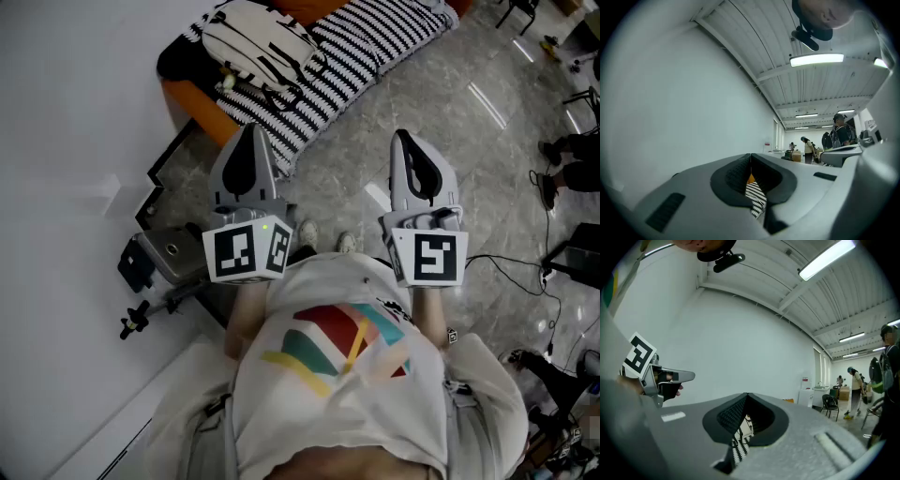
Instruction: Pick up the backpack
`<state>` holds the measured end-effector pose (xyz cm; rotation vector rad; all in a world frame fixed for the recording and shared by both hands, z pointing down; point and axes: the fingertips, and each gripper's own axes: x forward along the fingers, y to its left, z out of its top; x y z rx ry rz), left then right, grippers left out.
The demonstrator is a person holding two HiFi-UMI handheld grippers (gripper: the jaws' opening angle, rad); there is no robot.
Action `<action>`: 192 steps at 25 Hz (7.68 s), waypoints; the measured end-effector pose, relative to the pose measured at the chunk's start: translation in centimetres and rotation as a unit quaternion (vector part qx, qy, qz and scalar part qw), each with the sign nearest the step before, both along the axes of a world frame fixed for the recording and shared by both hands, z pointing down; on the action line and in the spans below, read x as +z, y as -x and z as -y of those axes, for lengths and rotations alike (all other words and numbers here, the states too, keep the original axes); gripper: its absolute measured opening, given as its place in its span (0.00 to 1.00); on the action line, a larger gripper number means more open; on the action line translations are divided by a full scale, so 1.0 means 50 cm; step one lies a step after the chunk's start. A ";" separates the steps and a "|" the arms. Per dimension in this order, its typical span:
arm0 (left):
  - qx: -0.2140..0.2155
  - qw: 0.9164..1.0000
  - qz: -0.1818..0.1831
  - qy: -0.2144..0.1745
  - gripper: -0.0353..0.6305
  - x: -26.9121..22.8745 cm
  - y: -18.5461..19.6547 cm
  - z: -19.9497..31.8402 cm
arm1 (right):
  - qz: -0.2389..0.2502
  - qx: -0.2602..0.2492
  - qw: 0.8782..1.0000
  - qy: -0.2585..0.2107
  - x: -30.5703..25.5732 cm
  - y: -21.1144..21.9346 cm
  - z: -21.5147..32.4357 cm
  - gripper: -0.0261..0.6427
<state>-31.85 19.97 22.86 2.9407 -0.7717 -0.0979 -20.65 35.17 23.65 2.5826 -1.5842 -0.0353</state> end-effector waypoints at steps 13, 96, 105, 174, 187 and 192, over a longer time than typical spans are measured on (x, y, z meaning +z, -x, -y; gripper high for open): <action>-0.002 1.000 0.005 0.006 0.07 0.016 -0.001 0.001 | 0.001 -0.010 1.000 0.004 0.009 0.004 -0.001 0.05; -0.420 0.908 0.009 -0.001 0.07 0.035 -0.580 0.679 | 0.003 -0.380 0.925 -0.016 0.019 -0.755 0.916 0.05; -0.442 0.897 0.001 0.001 0.07 0.033 -0.555 0.708 | 0.008 -0.386 0.922 -0.012 0.020 -0.753 0.958 0.05; -0.246 0.895 0.120 0.353 0.41 1.032 -0.430 1.321 | 0.099 -0.461 0.816 0.335 0.950 -0.713 1.637 0.48; -0.248 0.881 0.156 0.372 0.21 1.057 -0.454 1.322 | 0.125 -0.478 0.796 0.351 0.970 -0.702 1.628 0.35; -0.293 0.876 0.158 0.350 0.14 1.049 -0.445 1.312 | 0.106 -0.473 0.803 0.347 0.968 -0.707 1.619 0.27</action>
